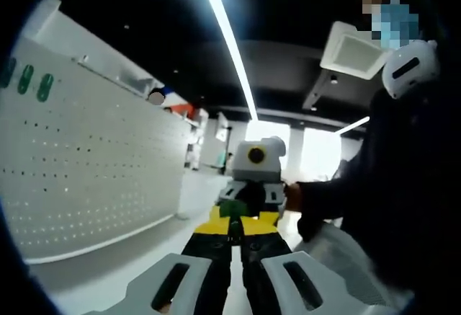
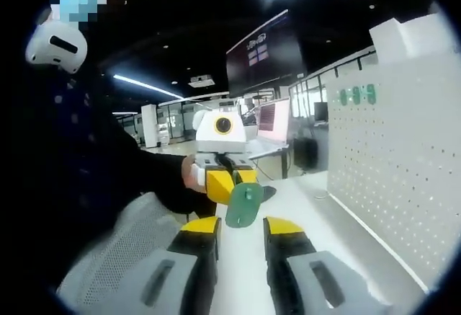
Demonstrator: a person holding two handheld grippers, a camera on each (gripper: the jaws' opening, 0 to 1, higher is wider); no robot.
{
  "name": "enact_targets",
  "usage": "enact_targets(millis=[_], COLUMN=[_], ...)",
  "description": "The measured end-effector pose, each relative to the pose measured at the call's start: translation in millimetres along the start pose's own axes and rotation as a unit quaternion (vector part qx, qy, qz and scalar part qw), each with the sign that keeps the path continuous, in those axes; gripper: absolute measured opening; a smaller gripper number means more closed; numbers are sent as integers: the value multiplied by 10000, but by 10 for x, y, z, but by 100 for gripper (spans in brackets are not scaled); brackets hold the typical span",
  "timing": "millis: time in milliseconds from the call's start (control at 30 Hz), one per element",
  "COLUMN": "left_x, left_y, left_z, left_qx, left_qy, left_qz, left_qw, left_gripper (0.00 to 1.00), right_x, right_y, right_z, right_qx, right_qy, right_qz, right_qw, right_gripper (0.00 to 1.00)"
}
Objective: Insert the hook assembly into the mounting plate slot until the hook locks in place.
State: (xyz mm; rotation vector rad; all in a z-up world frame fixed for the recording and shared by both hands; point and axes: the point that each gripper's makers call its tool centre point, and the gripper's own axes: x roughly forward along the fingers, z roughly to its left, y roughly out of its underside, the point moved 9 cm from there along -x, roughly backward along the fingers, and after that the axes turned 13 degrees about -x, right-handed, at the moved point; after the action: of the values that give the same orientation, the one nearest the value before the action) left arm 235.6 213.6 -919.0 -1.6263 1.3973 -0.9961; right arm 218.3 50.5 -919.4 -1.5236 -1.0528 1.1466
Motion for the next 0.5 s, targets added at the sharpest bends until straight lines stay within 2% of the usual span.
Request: enact_targets(millis=[133,267,500], left_x=[-9,-17,-42], left_y=[-6,-16,-33], left_z=[17,31,65], left_qx=[12,63,124], left_qy=[-98,-212,-442], left_qz=[-27,-57,-125], left_qw=[9999,9997,9989], left_gripper=[3,3,3], right_x=[-5,-17,-48], right_y=[18,38,77], right_z=[-18,-32,-92], right_qx=[-64,-139,-192], right_qy=[103,214,702], right_qz=[94,180,266], right_qw=[9999,9995,9970], right_gripper=[29,30,33])
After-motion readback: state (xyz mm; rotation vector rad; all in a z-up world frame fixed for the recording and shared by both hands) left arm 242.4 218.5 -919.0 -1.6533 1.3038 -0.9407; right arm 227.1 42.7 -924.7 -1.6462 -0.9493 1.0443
